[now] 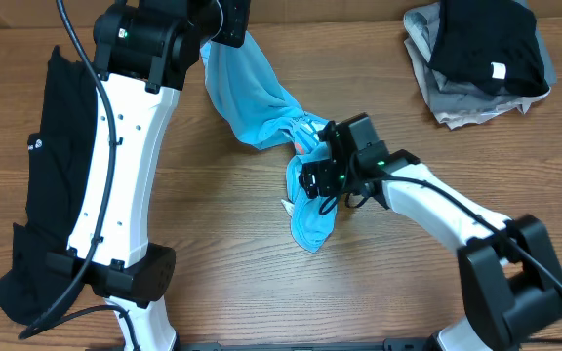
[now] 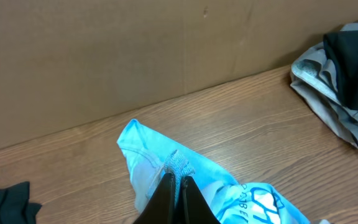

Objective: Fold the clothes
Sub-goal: 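Grasp the shirt bundle with the right gripper and pull it rightward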

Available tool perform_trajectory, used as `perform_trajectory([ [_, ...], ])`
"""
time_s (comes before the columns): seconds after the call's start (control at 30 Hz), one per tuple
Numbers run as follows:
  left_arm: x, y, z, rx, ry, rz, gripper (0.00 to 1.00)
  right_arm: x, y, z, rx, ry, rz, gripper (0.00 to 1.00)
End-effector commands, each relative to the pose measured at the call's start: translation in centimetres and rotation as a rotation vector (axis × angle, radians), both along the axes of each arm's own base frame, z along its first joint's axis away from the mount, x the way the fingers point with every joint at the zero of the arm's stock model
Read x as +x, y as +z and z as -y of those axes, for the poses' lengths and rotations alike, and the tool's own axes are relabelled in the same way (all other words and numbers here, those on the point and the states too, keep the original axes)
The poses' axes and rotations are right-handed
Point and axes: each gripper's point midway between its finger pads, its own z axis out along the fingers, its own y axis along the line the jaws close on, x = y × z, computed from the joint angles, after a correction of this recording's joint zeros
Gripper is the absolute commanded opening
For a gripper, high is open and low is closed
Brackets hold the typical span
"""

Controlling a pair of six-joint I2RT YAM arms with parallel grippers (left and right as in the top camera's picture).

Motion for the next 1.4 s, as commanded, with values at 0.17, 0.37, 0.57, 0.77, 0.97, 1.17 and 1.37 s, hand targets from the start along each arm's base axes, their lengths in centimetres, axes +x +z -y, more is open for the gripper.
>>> perform_trajectory([
  [0.17,0.0,0.4,-2.1,0.072,0.075,0.019,0.04,1.5,-0.7,2.4,-0.072,-0.202,-0.011,0.07],
  [0.37,-0.6,2.1,-5.0,0.059,0.132,0.047,0.04,1.9,5.6,4.6,-0.011,-0.285,0.0,0.04],
  [0.57,-3.3,6.7,-8.5,0.034,0.196,0.142,0.04,0.3,14.3,8.8,0.003,-0.341,0.037,0.04],
  [0.77,-6.7,10.4,-13.0,0.043,0.31,0.22,0.04,-2.4,17.3,12.7,0.0,-0.392,0.031,0.04],
  [0.97,-9.7,12.4,-16.7,0.083,0.439,0.264,0.04,-4.4,20.6,12.4,0.137,-0.27,0.078,0.04],
  [1.17,-12.0,14.1,-17.9,0.096,0.49,0.307,0.04,-5.8,22.4,14.3,0.137,-0.323,0.125,0.04],
  [1.37,-12.9,14.7,-18.0,0.09,0.492,0.325,0.04,-8.5,22.0,14.6,0.116,-0.317,0.061,0.04],
])
